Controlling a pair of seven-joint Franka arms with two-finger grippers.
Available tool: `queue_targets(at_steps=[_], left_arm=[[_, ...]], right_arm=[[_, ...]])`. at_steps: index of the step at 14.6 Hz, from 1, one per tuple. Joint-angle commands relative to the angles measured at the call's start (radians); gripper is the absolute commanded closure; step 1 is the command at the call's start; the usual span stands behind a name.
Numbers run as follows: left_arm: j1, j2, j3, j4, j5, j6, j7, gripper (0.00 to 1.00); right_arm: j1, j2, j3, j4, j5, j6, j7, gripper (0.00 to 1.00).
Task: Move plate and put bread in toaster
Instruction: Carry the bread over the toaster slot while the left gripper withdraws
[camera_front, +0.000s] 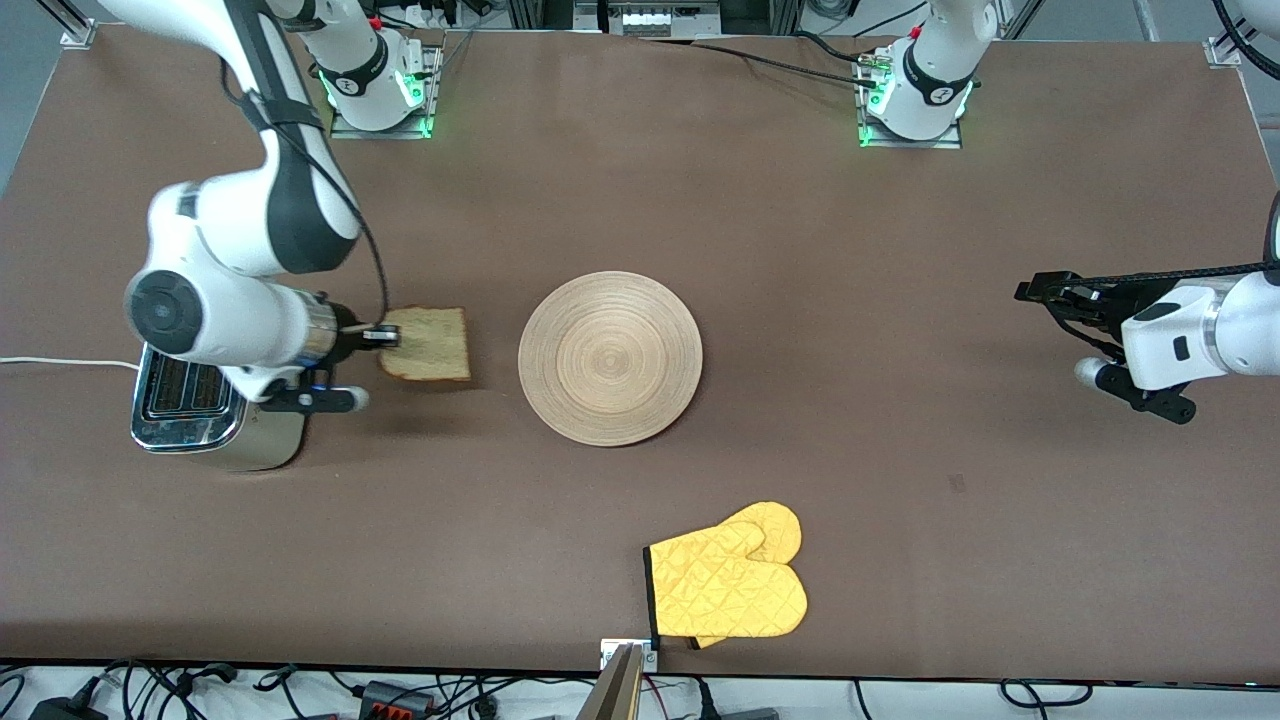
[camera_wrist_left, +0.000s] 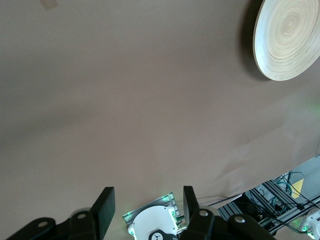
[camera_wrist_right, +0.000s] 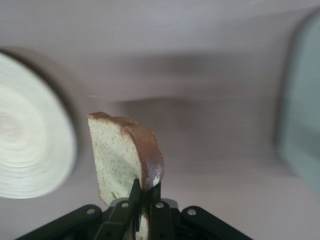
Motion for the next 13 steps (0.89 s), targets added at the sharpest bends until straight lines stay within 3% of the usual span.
queue_targets(at_steps=[1, 4, 5, 6, 8, 10, 13], left_arm=[[-0.009, -0.030, -0.006, -0.034, -0.002, 0.002, -0.028, 0.40], [-0.033, -0.032, -0.011, -0.034, -0.001, 0.004, -0.028, 0.35], [-0.042, -0.032, -0.012, -0.029, 0.001, 0.002, -0.016, 0.24], [-0.051, -0.034, -0.011, -0.028, 0.001, 0.004, -0.006, 0.00], [-0.068, -0.046, 0.000, -0.024, 0.019, 0.002, 0.001, 0.00], [-0.067, -0.092, 0.046, -0.043, 0.033, 0.025, -0.005, 0.00], [-0.102, -0.165, 0.121, -0.138, 0.110, 0.122, -0.018, 0.00]], right_arm=[[0.004, -0.055, -0.047, 0.027, -0.105, -0.096, -0.009, 1.00], [0.005, -0.103, -0.055, 0.032, -0.251, -0.152, -0.003, 1.00], [0.004, -0.110, -0.062, 0.033, -0.285, -0.159, -0.005, 1.00], [0.004, -0.123, -0.067, 0.032, -0.320, -0.159, -0.009, 1.00], [0.003, -0.140, -0.072, 0.032, -0.415, -0.159, -0.012, 1.00], [-0.009, -0.144, -0.099, 0.032, -0.449, -0.150, -0.014, 1.00], [-0.029, -0.138, -0.108, 0.030, -0.532, -0.082, -0.015, 1.00]])
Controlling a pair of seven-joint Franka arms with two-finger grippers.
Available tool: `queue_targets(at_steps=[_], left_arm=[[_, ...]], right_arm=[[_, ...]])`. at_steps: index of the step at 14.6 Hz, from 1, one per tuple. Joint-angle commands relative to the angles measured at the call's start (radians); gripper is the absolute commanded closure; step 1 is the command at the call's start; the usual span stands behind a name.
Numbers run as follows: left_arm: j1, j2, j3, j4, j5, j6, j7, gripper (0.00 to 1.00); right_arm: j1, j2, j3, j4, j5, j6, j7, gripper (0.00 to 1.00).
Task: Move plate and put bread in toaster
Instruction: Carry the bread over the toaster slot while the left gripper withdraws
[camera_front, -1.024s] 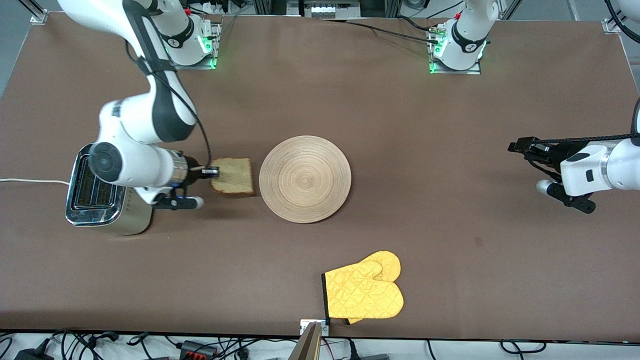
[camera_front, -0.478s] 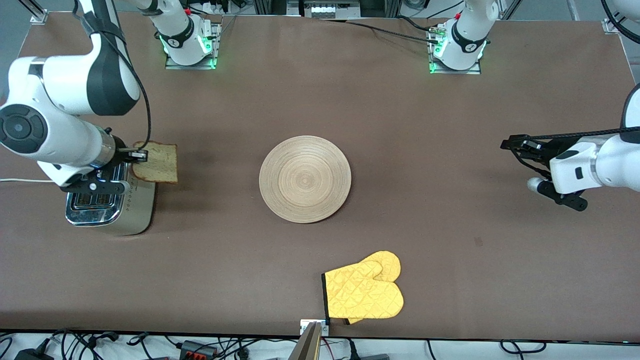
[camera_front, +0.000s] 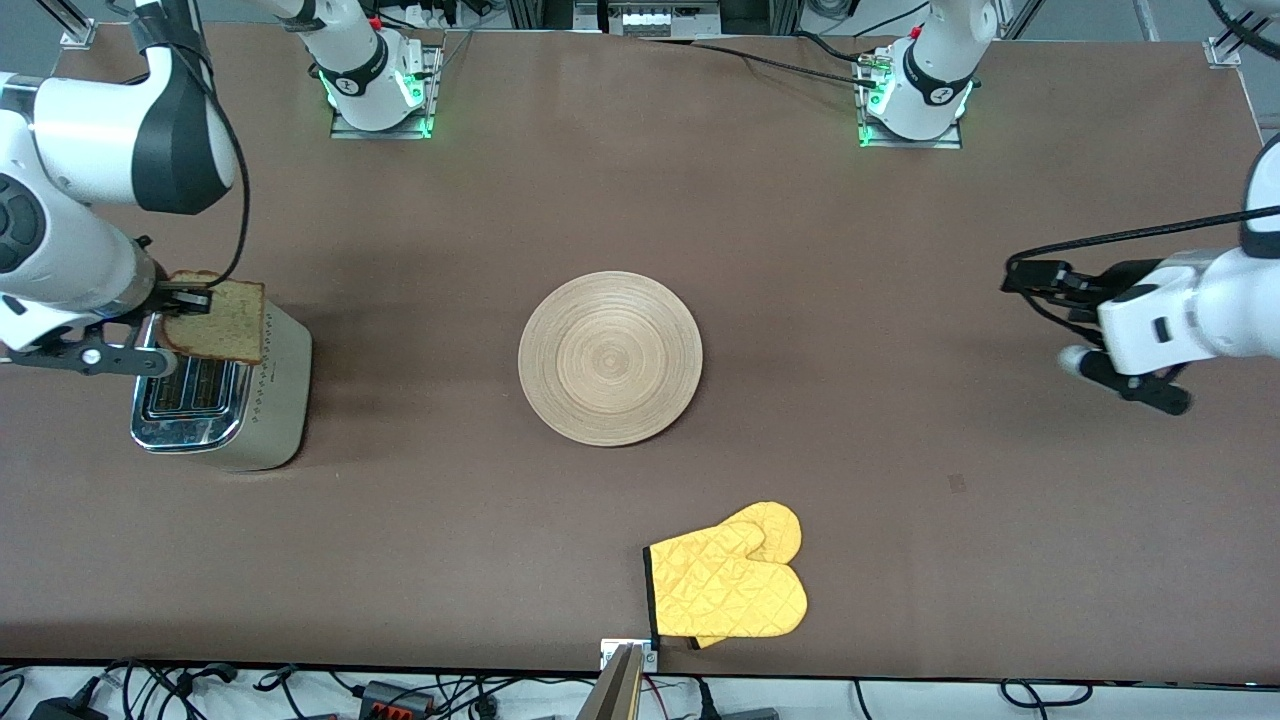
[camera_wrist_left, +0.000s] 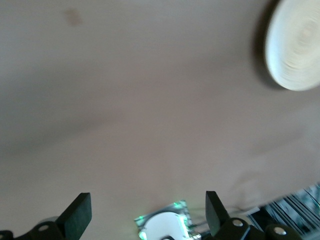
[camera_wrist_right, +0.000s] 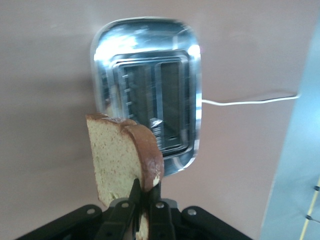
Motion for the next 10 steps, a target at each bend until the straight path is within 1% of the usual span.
queue_targets(at_steps=[1, 2, 3, 5, 7, 8, 9, 10], left_arm=[[-0.028, -0.111, 0.061, -0.142, 0.070, 0.101, -0.017, 0.00], [-0.033, -0.157, 0.065, -0.204, 0.075, 0.168, -0.044, 0.00], [-0.034, -0.210, 0.077, -0.287, 0.069, 0.248, -0.084, 0.00], [-0.040, -0.325, 0.078, -0.457, 0.059, 0.353, -0.150, 0.00], [-0.040, -0.378, 0.087, -0.537, 0.014, 0.445, -0.150, 0.00], [-0.048, -0.401, 0.110, -0.573, 0.004, 0.492, -0.150, 0.00], [-0.098, -0.439, 0.149, -0.635, 0.003, 0.550, -0.150, 0.00], [-0.153, -0.476, 0.215, -0.691, 0.001, 0.590, -0.150, 0.00]], right_arm=[[-0.013, 0.001, 0.001, 0.001, -0.093, 0.058, -0.011, 1.00], [-0.013, 0.001, 0.001, -0.003, -0.115, 0.070, -0.011, 1.00], [-0.015, 0.001, 0.001, -0.008, -0.118, 0.077, -0.010, 1.00], [-0.016, 0.003, 0.001, -0.028, -0.120, 0.098, -0.008, 1.00], [-0.021, 0.004, 0.001, -0.046, -0.120, 0.133, -0.002, 1.00], [-0.021, 0.009, 0.001, -0.054, -0.120, 0.146, -0.001, 1.00], [-0.021, 0.010, 0.001, -0.054, -0.120, 0.149, -0.001, 1.00], [-0.021, 0.012, 0.001, -0.054, -0.120, 0.150, -0.001, 1.00]])
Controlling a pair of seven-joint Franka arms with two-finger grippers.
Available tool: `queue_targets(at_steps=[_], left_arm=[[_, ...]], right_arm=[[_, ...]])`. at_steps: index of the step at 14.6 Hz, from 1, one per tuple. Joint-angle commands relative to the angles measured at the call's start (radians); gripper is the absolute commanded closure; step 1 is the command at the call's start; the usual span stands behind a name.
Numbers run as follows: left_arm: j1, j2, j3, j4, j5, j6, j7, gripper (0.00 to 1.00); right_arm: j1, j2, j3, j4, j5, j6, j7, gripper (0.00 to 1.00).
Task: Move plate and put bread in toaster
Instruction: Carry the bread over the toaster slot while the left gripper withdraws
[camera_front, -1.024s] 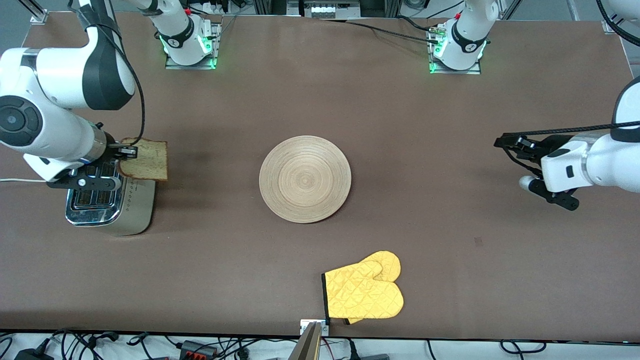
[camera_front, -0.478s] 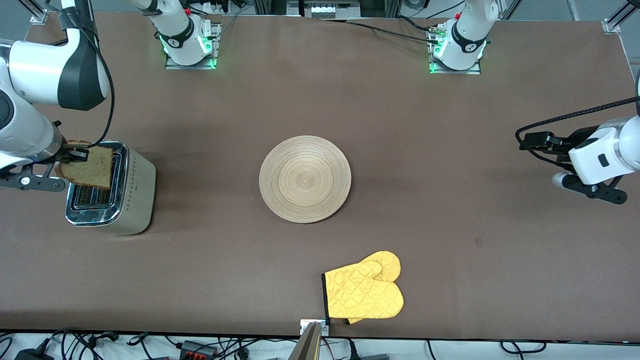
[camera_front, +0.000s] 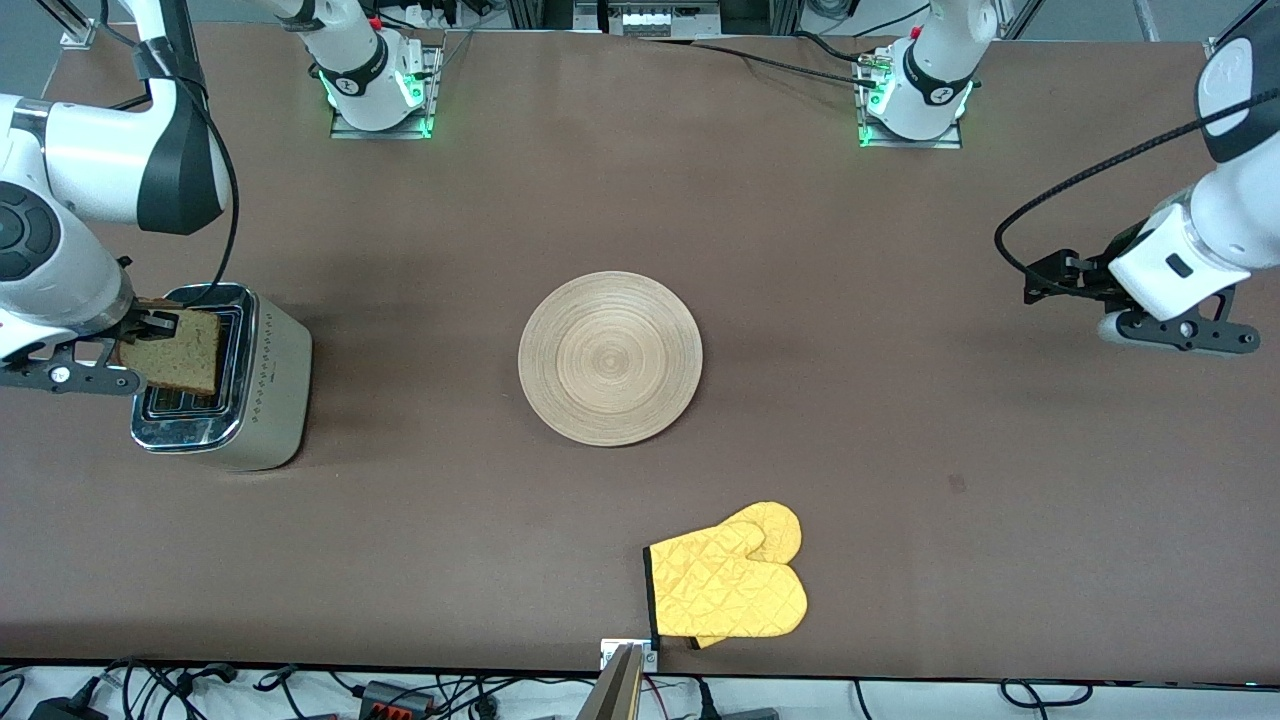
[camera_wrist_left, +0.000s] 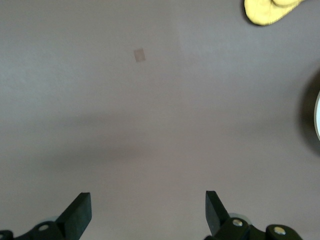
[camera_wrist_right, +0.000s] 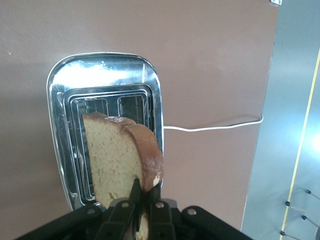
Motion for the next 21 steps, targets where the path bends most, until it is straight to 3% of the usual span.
queue_targets(at_steps=[1, 4, 7, 15, 16, 17, 18, 21], left_arm=[[-0.110, -0.138, 0.131, -0.200, -0.032, 0.112, -0.006, 0.00], [-0.108, -0.143, 0.133, -0.199, -0.046, 0.102, -0.012, 0.00], [-0.119, -0.146, 0.128, -0.200, -0.044, 0.053, -0.155, 0.00], [-0.115, -0.134, 0.128, -0.180, -0.044, 0.050, -0.147, 0.00], [-0.116, -0.134, 0.128, -0.174, -0.044, 0.047, -0.149, 0.00], [-0.116, -0.134, 0.128, -0.173, -0.044, 0.045, -0.149, 0.00], [-0.116, -0.133, 0.126, -0.173, -0.044, 0.045, -0.149, 0.00], [-0.118, -0.134, 0.126, -0.173, -0.044, 0.042, -0.149, 0.00]], right_arm=[[-0.005, -0.004, 0.003, -0.011, -0.020, 0.027, 0.000, 1.00], [-0.007, 0.000, 0.003, -0.017, -0.022, 0.033, 0.001, 1.00], [-0.010, 0.000, 0.002, -0.040, -0.023, 0.058, 0.007, 1.00], [-0.014, 0.011, 0.003, -0.071, -0.022, 0.095, 0.012, 0.97], [-0.014, 0.014, 0.005, -0.075, -0.022, 0.095, 0.012, 0.92], [-0.014, 0.017, 0.005, -0.075, -0.020, 0.087, 0.009, 0.61], [-0.016, 0.016, 0.005, -0.075, -0.012, 0.083, 0.000, 0.01], [-0.011, 0.009, 0.006, -0.063, 0.004, 0.064, 0.006, 0.00]])
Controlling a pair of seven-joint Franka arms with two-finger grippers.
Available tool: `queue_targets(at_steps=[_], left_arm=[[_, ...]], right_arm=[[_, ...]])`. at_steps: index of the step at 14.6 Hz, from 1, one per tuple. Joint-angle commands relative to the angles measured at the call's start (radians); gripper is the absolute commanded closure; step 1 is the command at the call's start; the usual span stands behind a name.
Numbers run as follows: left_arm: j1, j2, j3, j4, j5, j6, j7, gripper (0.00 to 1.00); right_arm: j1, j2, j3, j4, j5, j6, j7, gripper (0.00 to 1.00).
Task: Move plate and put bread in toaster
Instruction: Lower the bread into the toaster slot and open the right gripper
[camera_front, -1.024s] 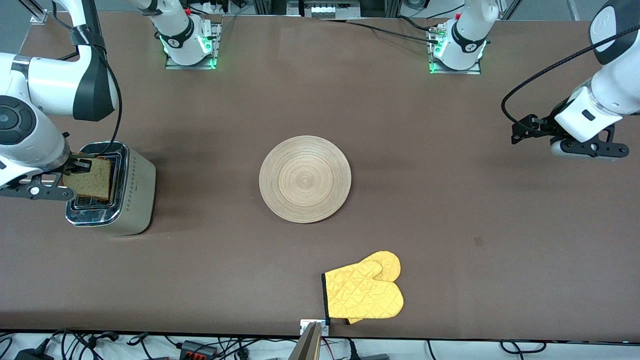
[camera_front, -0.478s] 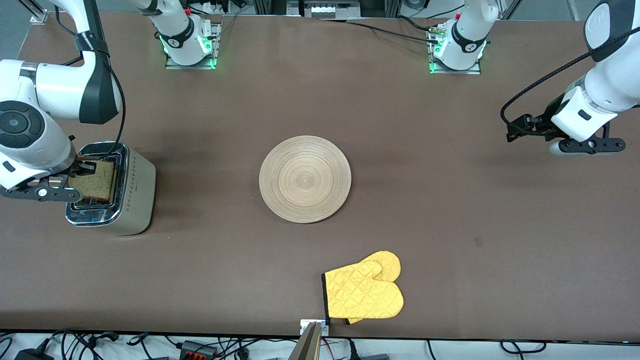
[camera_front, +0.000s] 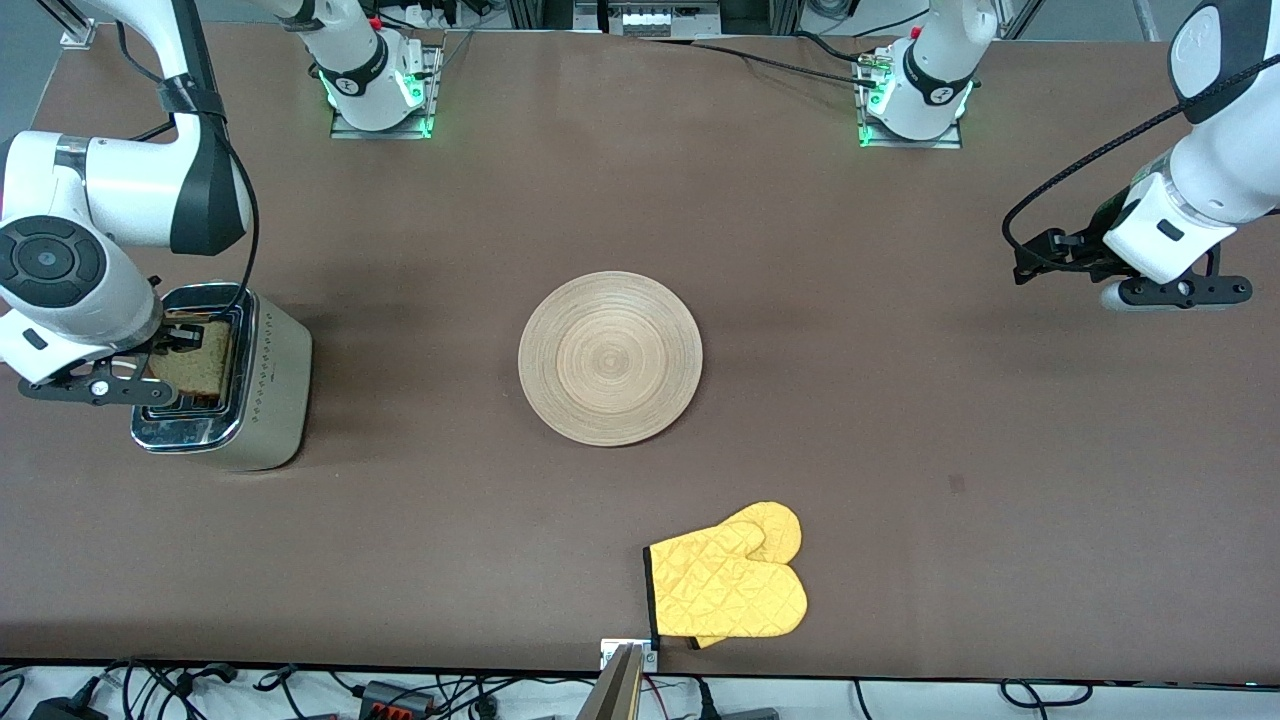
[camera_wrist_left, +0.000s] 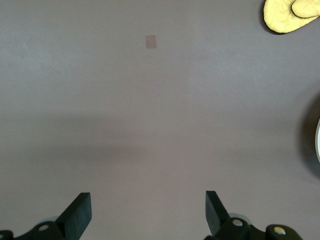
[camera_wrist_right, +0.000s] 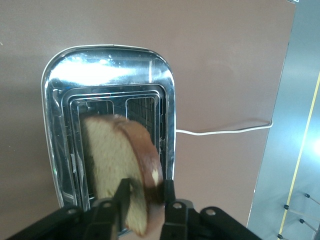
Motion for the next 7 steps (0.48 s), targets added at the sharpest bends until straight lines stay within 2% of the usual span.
queue_targets(at_steps=[1, 2, 5, 7], left_arm=[[-0.011, -0.014, 0.008, 0.002, -0.010, -0.019, -0.014, 0.00], [-0.011, -0.012, 0.008, 0.004, -0.010, -0.018, -0.014, 0.00], [-0.013, -0.014, 0.008, 0.004, -0.012, -0.019, -0.014, 0.00], [-0.013, -0.014, 0.008, 0.008, -0.012, -0.019, -0.014, 0.00]], right_arm=[[-0.003, -0.017, 0.005, 0.015, 0.051, -0.026, 0.002, 0.00], [-0.006, -0.018, 0.005, 0.029, 0.082, -0.035, -0.005, 0.00], [0.000, -0.019, 0.009, 0.105, 0.100, -0.103, -0.005, 0.00], [-0.003, -0.018, 0.008, 0.197, 0.207, -0.190, -0.010, 0.00]])
